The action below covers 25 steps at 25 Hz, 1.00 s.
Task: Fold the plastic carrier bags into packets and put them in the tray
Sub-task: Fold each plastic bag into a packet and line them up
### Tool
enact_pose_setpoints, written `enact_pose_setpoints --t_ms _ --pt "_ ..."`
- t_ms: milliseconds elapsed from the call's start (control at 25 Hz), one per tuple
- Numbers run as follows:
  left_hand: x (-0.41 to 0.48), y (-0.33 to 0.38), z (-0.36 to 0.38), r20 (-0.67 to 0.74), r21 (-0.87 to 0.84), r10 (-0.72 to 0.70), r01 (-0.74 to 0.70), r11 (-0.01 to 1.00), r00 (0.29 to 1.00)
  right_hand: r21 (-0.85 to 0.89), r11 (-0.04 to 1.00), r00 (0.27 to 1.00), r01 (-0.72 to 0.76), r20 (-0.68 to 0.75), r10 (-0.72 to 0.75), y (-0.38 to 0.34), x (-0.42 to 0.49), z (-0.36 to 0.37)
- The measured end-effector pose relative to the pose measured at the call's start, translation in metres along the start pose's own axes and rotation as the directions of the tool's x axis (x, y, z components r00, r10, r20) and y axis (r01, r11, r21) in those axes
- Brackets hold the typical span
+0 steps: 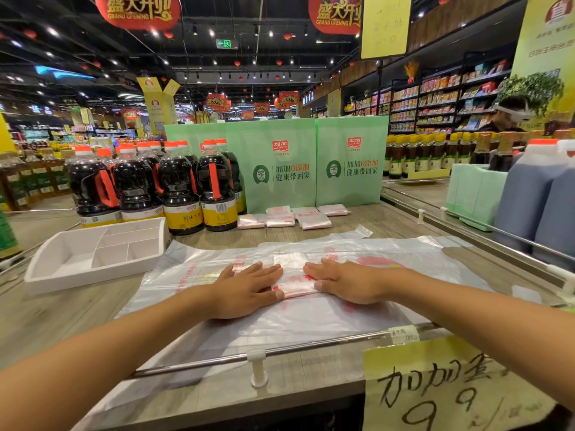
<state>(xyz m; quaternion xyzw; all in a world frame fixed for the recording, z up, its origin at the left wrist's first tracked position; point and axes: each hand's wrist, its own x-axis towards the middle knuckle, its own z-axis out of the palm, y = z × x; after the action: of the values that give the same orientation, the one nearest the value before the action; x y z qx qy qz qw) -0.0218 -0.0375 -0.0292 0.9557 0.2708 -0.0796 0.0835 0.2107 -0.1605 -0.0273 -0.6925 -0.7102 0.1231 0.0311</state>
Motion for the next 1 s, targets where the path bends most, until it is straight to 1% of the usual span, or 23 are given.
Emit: enact_pose_setpoints --t_ms 80,120,200,240,320,400,560,640,760,840,1000 --pt "0.002 -0.003 0.004 -0.024 -0.002 0.005 -0.005 1.0 1.0 0.008 1.0 1.0 0.015 -0.027 -0.015 0.0 0.0 0.001" --pt "0.002 -0.004 0.006 -0.058 0.006 0.023 -0.023 1.0 0.998 0.015 0.999 0.997 0.035 -0.065 -0.034 0.0 0.0 0.002" --pt "0.002 -0.007 0.008 -0.179 0.014 0.091 -0.09 0.996 0.98 0.038 0.996 0.986 0.075 -0.149 -0.069 0.0 -0.003 0.003" --pt "0.002 -0.008 0.008 -0.238 -0.008 0.123 -0.128 0.992 0.964 0.053 0.995 0.982 0.088 -0.17 -0.078 0.001 -0.006 0.002" --pt "0.0 -0.009 0.009 -0.305 -0.069 0.165 -0.195 0.978 0.938 0.089 0.991 0.981 0.098 -0.175 -0.082 0.002 -0.012 0.0" --pt "-0.003 -0.007 0.008 -0.333 -0.112 0.172 -0.22 0.969 0.927 0.147 0.984 0.98 0.096 -0.185 -0.068 0.004 -0.015 -0.001" --pt "-0.005 -0.004 0.005 -0.361 -0.128 0.198 -0.259 0.957 0.911 0.232 0.968 0.974 0.1 -0.22 -0.048 0.004 -0.016 0.0" --pt "-0.006 -0.002 0.003 -0.404 -0.143 0.176 -0.252 0.957 0.898 0.325 0.939 0.971 0.113 -0.236 -0.035 0.004 -0.015 0.001" --pt "-0.006 0.001 0.0 -0.463 -0.156 0.137 -0.233 0.96 0.876 0.382 0.918 0.965 0.11 -0.261 -0.007 0.003 -0.015 0.0" --pt "-0.008 0.003 -0.001 -0.477 -0.226 0.112 -0.245 0.943 0.872 0.419 0.898 0.949 0.134 -0.314 0.005 0.001 -0.015 -0.001" --pt "-0.008 0.006 0.0 -0.536 -0.338 0.077 -0.297 0.893 0.84 0.435 0.885 0.916 0.165 -0.401 0.027 -0.002 -0.011 -0.001"
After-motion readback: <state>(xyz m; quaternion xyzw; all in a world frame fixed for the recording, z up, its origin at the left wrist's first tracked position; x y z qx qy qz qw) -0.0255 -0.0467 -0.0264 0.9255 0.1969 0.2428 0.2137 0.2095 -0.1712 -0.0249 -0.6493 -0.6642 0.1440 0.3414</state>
